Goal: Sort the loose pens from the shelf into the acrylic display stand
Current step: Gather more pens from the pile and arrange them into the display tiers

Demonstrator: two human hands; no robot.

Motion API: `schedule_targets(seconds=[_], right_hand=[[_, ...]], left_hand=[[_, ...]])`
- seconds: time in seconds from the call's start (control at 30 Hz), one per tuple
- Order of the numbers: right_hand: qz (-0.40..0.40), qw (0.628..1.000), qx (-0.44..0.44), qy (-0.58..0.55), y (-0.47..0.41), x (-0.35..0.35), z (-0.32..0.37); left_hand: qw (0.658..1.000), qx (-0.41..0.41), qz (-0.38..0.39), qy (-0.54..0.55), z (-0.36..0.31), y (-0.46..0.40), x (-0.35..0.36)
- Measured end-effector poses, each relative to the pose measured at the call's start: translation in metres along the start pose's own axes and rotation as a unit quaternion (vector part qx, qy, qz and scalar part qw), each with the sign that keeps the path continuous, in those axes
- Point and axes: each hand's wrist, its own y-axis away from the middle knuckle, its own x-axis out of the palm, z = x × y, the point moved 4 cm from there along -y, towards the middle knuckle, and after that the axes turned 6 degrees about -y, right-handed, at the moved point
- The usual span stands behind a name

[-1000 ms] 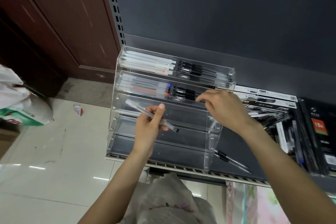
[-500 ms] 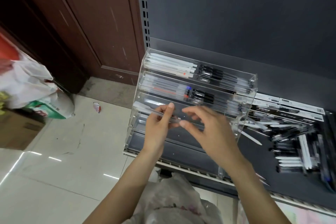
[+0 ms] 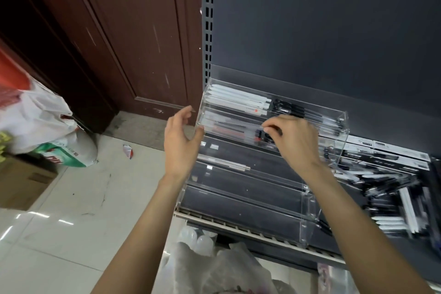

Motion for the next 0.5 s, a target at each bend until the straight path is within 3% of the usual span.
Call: schedule_targets(seconds=[0.2,0.3,0.4,0.5], right_hand=[[0.018,0.992,-0.034,0.119,-0.012,0.029,0.011],[0.017,0.992,-0.051,0.117,-0.016,0.040,0.016],[-0.007,0.994,-0.051,0.098,-0.015,0.039,0.021],[-0.099,0.993,-0.056,0.028,0.006,0.009,0.026]], left_hand=[[0.998,0.036,0.040,-0.020,0.011,-0.014,0.006],[0.998,0.034,0.045,-0.019,0.009,-0.013,0.005],[0.995,0.078,-0.013,-0.053,-0.005,-0.001,0.001],[0.978,0.194,-0.072,0.001,-0.035,0.023,0.002]])
